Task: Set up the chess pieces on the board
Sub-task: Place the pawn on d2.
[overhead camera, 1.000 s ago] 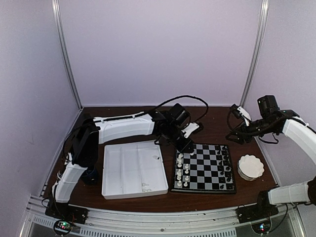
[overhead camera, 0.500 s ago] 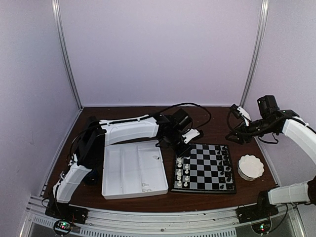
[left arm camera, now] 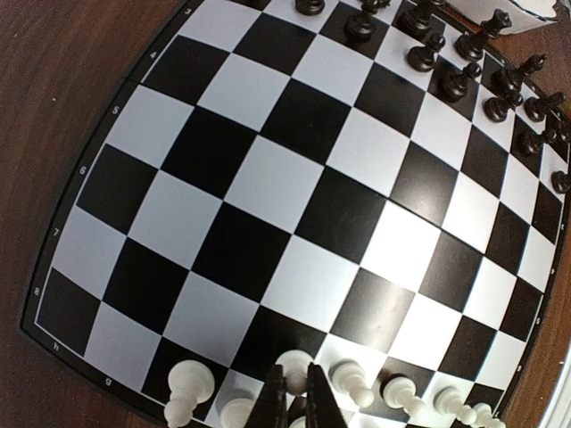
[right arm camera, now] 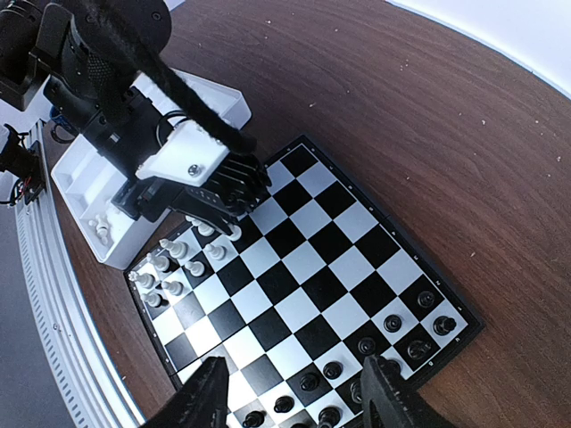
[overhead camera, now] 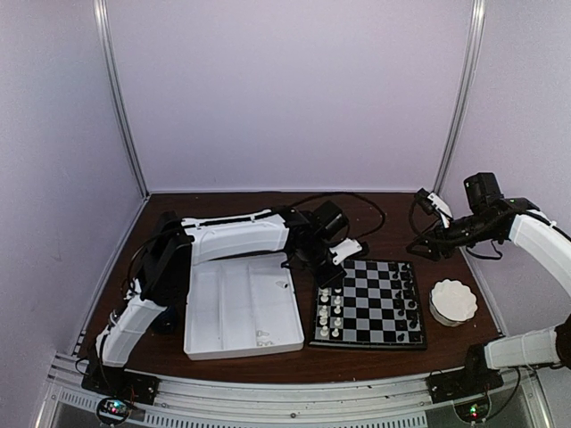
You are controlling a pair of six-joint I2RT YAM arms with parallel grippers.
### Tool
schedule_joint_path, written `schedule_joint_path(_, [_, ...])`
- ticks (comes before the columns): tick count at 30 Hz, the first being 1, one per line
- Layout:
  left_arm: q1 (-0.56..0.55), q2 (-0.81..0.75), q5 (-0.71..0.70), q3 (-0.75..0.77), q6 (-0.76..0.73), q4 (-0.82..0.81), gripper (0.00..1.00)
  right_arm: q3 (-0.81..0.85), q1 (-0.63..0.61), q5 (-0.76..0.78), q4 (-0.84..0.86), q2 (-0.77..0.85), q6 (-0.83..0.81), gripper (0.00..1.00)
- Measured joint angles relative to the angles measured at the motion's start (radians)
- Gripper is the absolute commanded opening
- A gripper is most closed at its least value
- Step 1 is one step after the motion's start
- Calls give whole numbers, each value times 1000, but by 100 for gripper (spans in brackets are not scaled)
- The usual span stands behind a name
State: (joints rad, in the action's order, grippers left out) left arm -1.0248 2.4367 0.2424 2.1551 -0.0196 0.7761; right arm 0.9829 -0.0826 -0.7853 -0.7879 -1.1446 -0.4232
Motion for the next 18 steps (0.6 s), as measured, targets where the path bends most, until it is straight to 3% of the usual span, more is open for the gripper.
schedule_joint_path(18, [0, 22, -14, 8, -9, 5, 12, 0, 0, -1, 0, 0, 0, 53])
